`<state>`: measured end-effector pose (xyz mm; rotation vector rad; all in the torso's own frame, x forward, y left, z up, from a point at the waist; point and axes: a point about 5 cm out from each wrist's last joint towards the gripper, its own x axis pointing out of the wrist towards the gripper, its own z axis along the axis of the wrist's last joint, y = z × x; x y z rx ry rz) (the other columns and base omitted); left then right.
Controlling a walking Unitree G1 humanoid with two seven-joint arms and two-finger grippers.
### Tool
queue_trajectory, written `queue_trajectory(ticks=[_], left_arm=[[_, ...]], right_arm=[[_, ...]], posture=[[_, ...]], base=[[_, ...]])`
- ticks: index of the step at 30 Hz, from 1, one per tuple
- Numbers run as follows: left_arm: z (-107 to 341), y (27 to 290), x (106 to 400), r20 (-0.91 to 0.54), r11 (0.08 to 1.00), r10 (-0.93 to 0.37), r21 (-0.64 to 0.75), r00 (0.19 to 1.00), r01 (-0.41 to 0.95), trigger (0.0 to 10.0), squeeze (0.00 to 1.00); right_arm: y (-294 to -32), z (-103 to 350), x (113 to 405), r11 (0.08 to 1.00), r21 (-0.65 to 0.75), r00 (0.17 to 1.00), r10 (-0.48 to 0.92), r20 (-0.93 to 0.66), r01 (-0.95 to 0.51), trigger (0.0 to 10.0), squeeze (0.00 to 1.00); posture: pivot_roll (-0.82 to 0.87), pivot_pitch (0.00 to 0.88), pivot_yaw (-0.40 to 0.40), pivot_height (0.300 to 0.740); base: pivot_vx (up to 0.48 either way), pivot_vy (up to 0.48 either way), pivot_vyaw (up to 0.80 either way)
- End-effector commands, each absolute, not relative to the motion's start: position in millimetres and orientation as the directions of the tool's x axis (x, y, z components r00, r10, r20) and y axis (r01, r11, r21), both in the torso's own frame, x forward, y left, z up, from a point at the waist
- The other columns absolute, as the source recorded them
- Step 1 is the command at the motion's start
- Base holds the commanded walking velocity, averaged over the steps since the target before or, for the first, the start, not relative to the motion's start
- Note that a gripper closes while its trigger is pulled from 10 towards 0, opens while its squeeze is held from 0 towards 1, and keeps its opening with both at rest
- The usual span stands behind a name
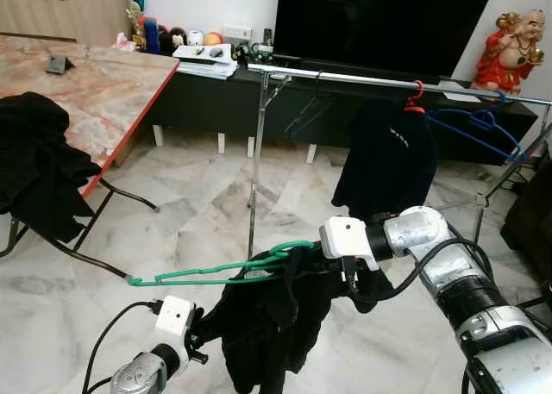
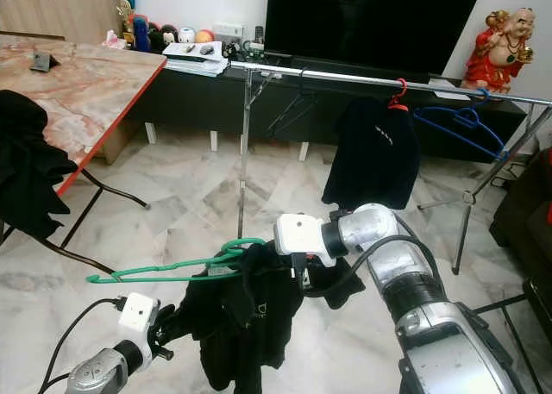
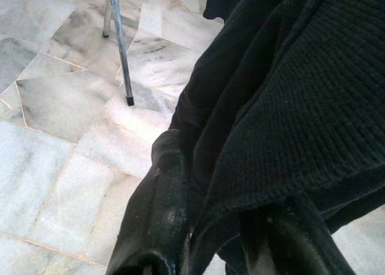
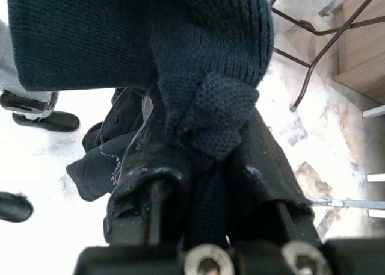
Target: Hang hanger
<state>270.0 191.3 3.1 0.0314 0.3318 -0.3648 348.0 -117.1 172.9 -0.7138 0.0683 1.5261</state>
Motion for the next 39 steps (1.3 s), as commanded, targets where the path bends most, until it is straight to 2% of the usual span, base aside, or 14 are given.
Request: queue_trajectory(ticks=[1,26,30,33,39], left_arm=[[4,189,272,-0.312,0.933,-0.352,-0.035,0.883,0.359,0.0,0.00],[5,191,272,-0.291,0.937,-0.347,-0.060,0.892,0.345,0.0,0.00],[4,194,270,-0.300,0.939,-0.340,-0.056,0.891,0.339,0.0,0.00],[1,200,267,-0.318,0.950,-0.309,-0.053,0.896,0.308,0.0,0.00],[-2,203,264,-0.339,0.954,-0.293,-0.052,0.894,0.294,0.0,0.00]], right_arm=[[-114,189,351,-0.108,-0.428,0.100,0.895,-0.435,-0.897,0.0,0.00],[-117,182,352,-0.084,-0.416,0.124,0.885,-0.449,-0.906,0.0,0.00],[-124,172,353,-0.091,-0.429,0.167,0.833,-0.527,-0.899,0.0,0.00],[-148,147,354,-0.083,-0.449,0.274,0.688,-0.671,-0.890,0.0,0.00],[-162,138,354,-0.020,-0.443,0.322,0.657,-0.682,-0.897,0.0,0.00]], posture=[[0.05,0.040,-0.149,0.740],[0.05,0.041,-0.147,0.740],[0.05,0.042,-0.145,0.740],[0.05,0.043,-0.144,0.740],[0.05,0.046,-0.140,0.740]], base=[[0.000,0.000,0.00],[0.000,0.000,0.00],[0.000,0.000,0.00],[0.000,0.000,0.00],[0.000,0.000,0.00]])
